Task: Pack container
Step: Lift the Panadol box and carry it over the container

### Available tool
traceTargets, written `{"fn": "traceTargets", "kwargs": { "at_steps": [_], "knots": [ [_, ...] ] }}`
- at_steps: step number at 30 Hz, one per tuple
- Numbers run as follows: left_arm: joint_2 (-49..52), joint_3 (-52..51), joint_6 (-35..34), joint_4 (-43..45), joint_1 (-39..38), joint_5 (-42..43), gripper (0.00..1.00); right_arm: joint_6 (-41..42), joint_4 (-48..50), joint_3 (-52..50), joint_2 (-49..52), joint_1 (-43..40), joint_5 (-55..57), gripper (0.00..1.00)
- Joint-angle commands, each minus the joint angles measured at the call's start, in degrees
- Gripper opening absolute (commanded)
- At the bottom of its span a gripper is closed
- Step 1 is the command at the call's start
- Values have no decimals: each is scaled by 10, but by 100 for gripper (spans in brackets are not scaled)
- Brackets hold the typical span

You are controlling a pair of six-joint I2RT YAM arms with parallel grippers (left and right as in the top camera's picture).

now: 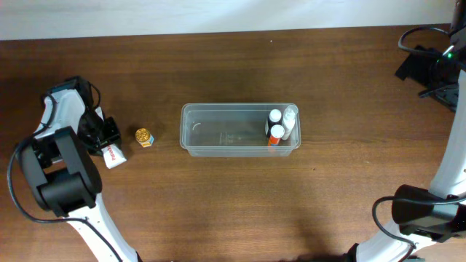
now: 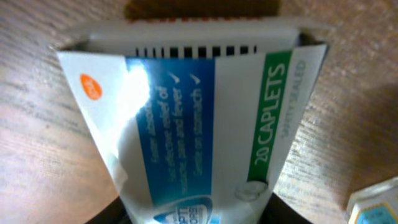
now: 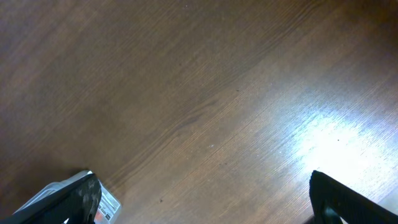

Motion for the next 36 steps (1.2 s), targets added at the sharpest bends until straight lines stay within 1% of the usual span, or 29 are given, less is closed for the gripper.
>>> {"fn": "traceTargets", "kwargs": {
  "at_steps": [1,4,6,10,14,16,17,20,27,31,34,35,36],
  "knots": [
    [10,68,-1,-37,2,3,46,5,-3,1,2,-3,3,98],
    [10,120,-1,-80,1,2,43,5,-3,1,2,-3,3,98],
    [10,156,0,-107,-2,2,43,5,-3,1,2,-3,3,98],
    [7,232,28,-163,-23,3,42,5,-3,1,2,-3,3,98],
    [-3,292,81,-200,-63,19,42,5,-3,1,2,-3,3,98],
    [-16,319,126,-214,-90,37,42,5,-3,1,2,-3,3,98],
    [-20,326,137,-218,-100,40,42,5,-3,1,2,-3,3,98],
    [-47,356,183,-236,-153,42,42,5,-3,1,2,-3,3,98],
    [-104,361,269,-245,-268,41,43,5,-3,1,2,-3,3,98],
    [-111,361,326,-254,-327,41,42,5,-3,1,2,-3,3,98],
    [-111,358,375,-258,-363,41,43,5,-3,1,2,-3,3,98],
    [-111,358,409,-258,-382,41,43,5,-3,1,2,-3,3,98],
    [-111,357,425,-258,-389,41,42,5,-3,1,2,-3,3,98]
  ]
}}
